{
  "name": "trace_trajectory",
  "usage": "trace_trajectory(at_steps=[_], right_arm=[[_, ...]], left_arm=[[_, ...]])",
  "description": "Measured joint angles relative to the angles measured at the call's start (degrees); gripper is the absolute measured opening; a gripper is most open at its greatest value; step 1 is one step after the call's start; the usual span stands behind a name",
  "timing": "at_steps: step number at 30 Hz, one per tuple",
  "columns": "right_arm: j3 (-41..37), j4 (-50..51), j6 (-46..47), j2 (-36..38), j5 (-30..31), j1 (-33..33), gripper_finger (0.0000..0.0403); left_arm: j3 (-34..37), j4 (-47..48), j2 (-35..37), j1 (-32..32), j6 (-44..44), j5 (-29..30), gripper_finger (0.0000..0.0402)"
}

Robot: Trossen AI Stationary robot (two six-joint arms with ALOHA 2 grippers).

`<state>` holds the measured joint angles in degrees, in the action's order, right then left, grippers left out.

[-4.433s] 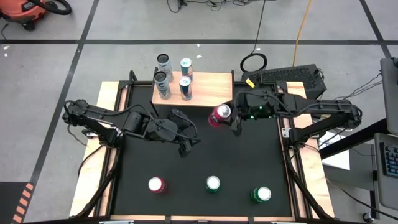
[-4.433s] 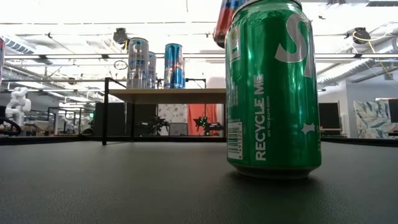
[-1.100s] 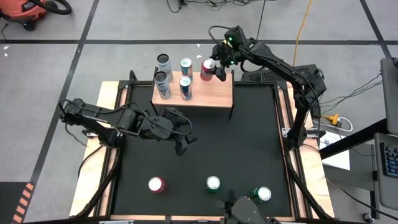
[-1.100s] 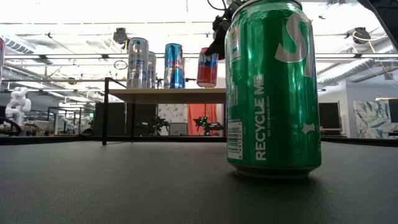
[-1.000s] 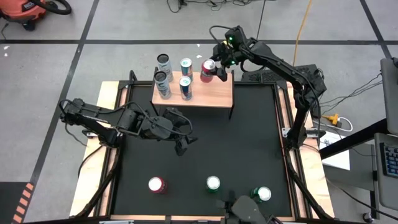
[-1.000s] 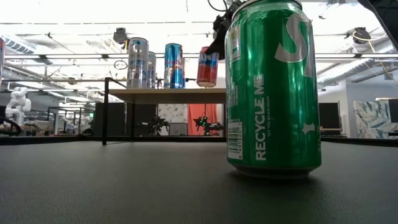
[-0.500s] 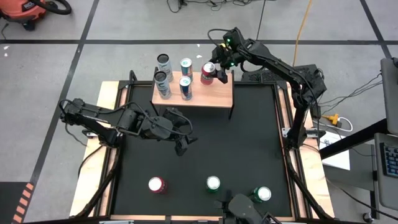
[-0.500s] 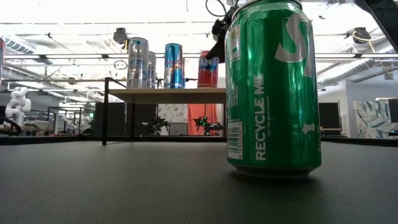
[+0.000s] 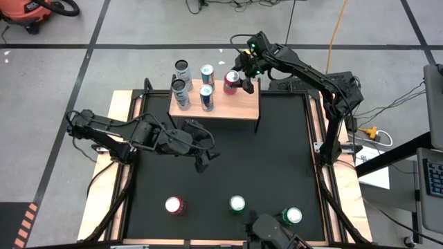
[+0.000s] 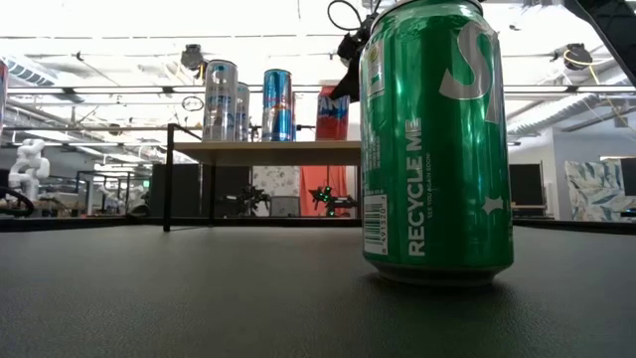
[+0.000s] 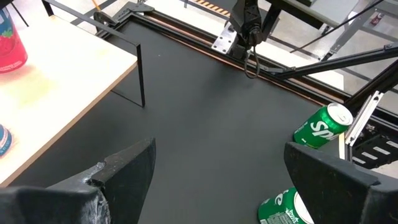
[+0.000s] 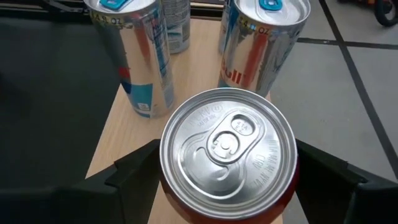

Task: Place canned beverage on shelf
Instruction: Put the right orange soda can on the shelf

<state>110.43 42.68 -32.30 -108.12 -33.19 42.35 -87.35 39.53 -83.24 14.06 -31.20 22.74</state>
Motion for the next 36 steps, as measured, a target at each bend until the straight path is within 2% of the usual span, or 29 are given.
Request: trace_trajectory(at_steps=[16, 26, 36], right_arm=[[-0.02, 0.67, -1.48, -0.87, 0.41, 0.02, 0.0288], [-0.02, 0.35, -2.39, -0.87, 1.85, 0.04, 0.0311], [-0.02, -0.51, -1.99, -0.87, 1.75, 0.04, 0.0313]], left_arm=[[0.0, 0.02, 0.0, -0.5, 0.02, -0.22, 0.0358], [0.0, 0.02, 0.0, -0.5, 0.0, -0.37, 0.0358], [0.0, 0.02, 0.0, -0.5, -0.02, -0.4, 0.0358]])
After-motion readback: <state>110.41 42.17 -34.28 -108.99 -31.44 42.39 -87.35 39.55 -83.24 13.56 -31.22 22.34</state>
